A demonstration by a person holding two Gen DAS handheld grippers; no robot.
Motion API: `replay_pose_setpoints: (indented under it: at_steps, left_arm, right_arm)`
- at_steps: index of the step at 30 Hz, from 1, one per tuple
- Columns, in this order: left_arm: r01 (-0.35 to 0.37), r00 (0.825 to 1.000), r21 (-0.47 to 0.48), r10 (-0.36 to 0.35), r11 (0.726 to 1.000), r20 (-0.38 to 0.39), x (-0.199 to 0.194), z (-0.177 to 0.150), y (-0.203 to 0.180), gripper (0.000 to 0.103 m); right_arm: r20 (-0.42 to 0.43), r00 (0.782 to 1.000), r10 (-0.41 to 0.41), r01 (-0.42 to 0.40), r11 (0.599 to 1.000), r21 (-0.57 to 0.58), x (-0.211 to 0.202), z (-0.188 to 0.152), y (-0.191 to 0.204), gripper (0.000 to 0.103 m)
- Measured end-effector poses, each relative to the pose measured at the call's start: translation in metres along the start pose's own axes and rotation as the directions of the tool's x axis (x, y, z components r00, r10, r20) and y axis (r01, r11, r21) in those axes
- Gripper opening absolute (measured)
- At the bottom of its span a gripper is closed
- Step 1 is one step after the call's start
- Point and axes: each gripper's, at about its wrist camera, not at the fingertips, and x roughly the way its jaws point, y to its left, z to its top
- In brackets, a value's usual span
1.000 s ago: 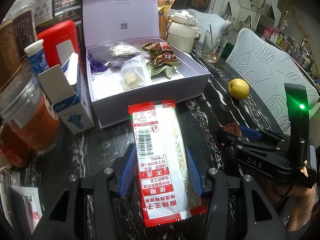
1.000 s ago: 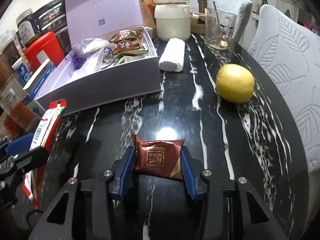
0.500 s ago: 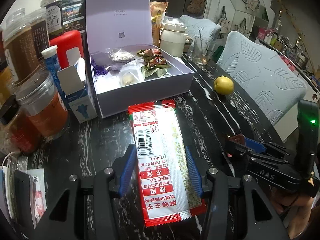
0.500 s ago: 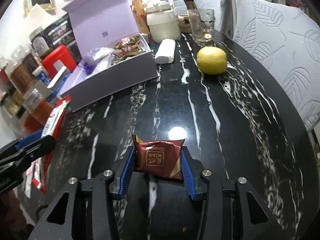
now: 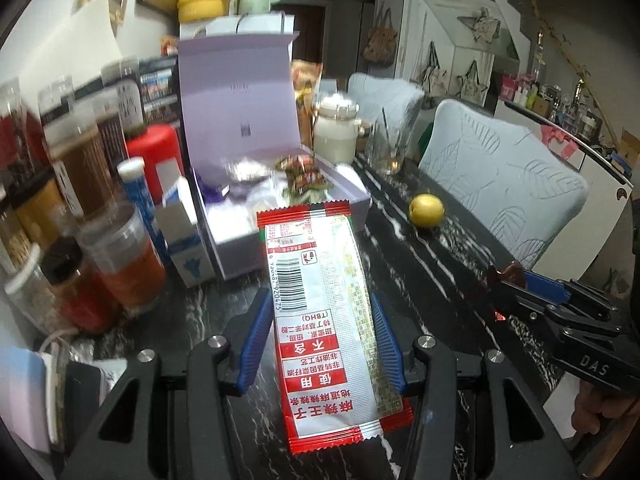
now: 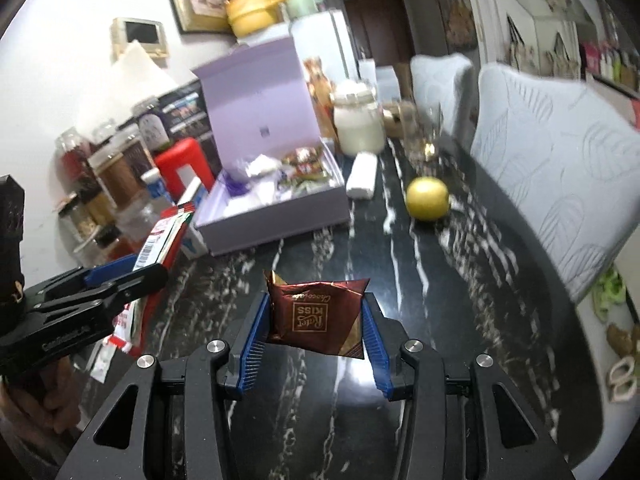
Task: Organize soft objects
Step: 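Lift and carry the packet and KISS wrapper toward the lavender box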
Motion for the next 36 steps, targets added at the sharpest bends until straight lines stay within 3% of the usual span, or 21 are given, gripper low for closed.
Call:
replay_pose_setpoints:
  at_steps: [18,36]
  left_arm:
    - [-0.008,0.985,0.037,0.001,0.999,0.173,-0.018,0.068,0.001,0.049]
    - [-0.041,0.965,0.026,0.033,0.999,0.259,0.016,0.137,0.025,0.049]
  right_arm:
    - [0.106,0.989,0.101,-0.094,0.993,-0.072,-0.012,0.062,0.016,0.045]
    - [0.153,0.974,0.170,-0.149,0.979,-0.137,0.030,0.145,0.028,0.045]
